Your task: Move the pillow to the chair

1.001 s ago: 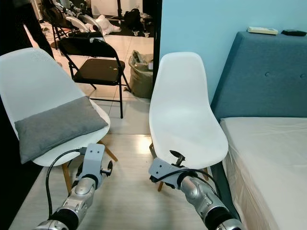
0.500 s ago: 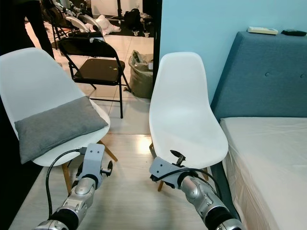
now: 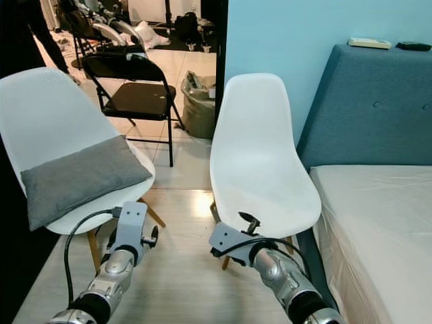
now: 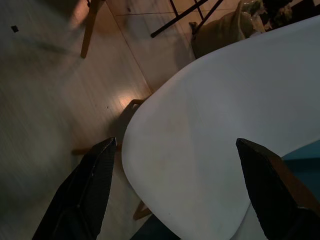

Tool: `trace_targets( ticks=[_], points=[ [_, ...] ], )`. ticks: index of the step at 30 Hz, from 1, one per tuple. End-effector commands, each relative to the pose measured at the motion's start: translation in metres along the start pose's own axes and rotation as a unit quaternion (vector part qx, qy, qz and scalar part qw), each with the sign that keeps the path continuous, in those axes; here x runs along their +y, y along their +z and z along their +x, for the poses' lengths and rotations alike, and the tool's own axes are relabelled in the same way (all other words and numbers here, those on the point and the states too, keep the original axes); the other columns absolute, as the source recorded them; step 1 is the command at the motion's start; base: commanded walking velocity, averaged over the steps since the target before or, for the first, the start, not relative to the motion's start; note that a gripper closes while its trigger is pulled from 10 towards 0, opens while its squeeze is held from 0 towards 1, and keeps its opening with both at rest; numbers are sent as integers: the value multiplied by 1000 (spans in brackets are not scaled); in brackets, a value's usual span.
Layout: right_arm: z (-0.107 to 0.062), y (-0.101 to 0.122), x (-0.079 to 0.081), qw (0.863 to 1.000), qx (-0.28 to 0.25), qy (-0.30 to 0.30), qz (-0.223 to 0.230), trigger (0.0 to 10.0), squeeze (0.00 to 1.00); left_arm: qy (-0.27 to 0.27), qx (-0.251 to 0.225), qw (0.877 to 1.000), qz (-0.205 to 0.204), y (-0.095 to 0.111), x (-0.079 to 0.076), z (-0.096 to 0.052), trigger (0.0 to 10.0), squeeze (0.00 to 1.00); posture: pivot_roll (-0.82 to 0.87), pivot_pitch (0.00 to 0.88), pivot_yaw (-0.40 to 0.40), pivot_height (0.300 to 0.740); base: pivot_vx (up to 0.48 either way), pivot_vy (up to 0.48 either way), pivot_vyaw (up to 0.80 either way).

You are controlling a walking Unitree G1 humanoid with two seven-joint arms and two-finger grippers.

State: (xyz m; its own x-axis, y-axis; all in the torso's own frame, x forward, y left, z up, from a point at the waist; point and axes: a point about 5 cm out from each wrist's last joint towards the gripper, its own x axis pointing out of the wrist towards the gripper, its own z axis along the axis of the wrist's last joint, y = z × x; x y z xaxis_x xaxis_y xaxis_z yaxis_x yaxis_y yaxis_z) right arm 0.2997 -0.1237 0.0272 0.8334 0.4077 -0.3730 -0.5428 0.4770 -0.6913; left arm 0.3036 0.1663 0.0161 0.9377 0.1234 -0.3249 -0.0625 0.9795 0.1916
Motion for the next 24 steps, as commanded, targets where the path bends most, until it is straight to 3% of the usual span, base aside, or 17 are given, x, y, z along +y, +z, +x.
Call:
trace_targets(
  ticks=[1,24],
  points=[
    [0,-2,2,1000,9,4,-3,10000,0,-3,11,1000,4,-3,1,0,10000,0,-9,74,-34,740,0,0,0],
    [-2,-6,-2,1000,10,0,17,10000,0,-1,12,1000,-1,-5,-2,-1,10000,0,-16,59,-62,740,0,0,0]
  ],
)
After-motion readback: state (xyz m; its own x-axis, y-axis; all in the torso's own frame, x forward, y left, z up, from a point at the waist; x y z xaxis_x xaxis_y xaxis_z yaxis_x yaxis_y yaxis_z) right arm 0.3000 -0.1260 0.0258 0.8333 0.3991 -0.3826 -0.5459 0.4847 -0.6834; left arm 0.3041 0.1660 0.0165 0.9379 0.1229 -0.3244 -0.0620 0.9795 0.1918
